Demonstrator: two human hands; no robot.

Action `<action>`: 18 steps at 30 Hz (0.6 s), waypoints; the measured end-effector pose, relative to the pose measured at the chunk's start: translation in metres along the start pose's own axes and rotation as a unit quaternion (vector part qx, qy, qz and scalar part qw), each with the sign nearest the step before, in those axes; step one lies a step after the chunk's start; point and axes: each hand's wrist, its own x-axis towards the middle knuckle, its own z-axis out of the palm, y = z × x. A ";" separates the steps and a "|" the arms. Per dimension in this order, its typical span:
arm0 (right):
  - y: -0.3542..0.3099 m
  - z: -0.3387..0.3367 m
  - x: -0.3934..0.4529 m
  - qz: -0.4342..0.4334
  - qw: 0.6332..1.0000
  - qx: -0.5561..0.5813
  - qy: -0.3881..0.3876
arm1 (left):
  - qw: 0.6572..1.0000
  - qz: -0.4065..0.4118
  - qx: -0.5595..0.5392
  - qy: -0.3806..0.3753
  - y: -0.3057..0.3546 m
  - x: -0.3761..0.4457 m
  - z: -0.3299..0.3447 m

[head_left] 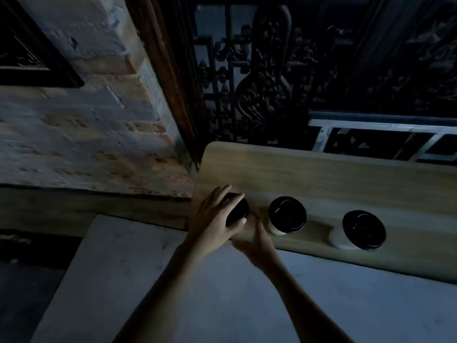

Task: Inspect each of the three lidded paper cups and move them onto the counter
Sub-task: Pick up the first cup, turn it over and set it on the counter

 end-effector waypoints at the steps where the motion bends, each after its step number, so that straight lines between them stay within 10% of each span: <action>1: 0.002 0.002 0.006 -0.014 1.000 0.014 0.005 | 1.000 0.010 0.005 -0.004 -0.003 0.002 0.003; 18: -0.010 0.003 0.021 -0.061 0.997 -0.045 0.004 | 0.986 -0.050 -0.148 0.049 -0.009 -0.014 -0.006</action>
